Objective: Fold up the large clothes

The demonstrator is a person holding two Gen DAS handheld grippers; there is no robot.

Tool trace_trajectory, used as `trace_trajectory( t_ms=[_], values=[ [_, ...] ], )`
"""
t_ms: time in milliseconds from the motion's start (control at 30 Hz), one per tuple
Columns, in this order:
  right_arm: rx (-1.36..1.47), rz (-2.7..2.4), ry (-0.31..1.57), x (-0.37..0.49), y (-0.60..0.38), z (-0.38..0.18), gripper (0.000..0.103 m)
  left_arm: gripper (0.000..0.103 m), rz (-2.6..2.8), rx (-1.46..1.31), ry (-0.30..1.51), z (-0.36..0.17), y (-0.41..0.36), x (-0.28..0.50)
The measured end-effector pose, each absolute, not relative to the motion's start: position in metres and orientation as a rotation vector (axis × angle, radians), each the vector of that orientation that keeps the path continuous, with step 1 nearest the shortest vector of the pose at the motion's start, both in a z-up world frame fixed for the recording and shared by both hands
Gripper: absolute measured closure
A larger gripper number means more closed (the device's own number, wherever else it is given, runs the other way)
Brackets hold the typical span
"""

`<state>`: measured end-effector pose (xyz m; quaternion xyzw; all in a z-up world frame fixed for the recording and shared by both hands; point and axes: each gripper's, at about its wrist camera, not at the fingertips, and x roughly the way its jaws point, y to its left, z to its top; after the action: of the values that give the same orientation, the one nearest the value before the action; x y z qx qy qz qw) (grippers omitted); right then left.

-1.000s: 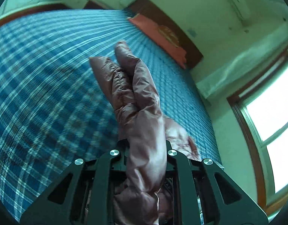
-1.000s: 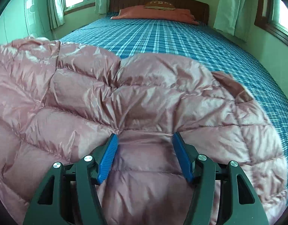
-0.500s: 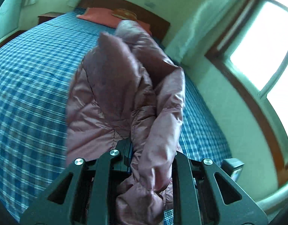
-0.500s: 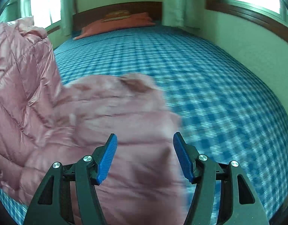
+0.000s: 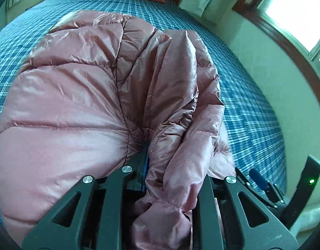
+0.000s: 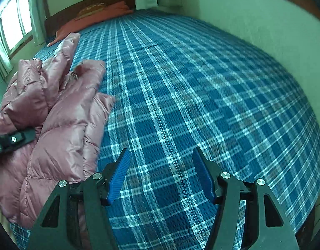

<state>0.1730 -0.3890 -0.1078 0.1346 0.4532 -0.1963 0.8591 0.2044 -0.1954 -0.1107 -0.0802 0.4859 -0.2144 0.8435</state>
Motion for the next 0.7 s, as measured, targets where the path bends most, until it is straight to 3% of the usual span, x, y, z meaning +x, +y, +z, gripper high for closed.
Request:
trace_trajectory(
  t_ms=[467, 633, 700],
  values=[
    [0.285, -0.419, 0.954, 0.171, -0.386, -0.111, 0.041, 0.086, -0.459, -0.082, 0.979, -0.108, -0.210, 0.202],
    [0.282, -0.442, 0.939, 0.156, -0.387, -0.104, 0.041, 0.042, -0.523, -0.133, 0.947, -0.088, -0.214, 0.184],
    [0.282, -0.446, 0.937, 0.151, -0.387, -0.101, 0.041, 0.041, -0.540, -0.142, 0.927, -0.080, -0.213, 0.174]
  ],
)
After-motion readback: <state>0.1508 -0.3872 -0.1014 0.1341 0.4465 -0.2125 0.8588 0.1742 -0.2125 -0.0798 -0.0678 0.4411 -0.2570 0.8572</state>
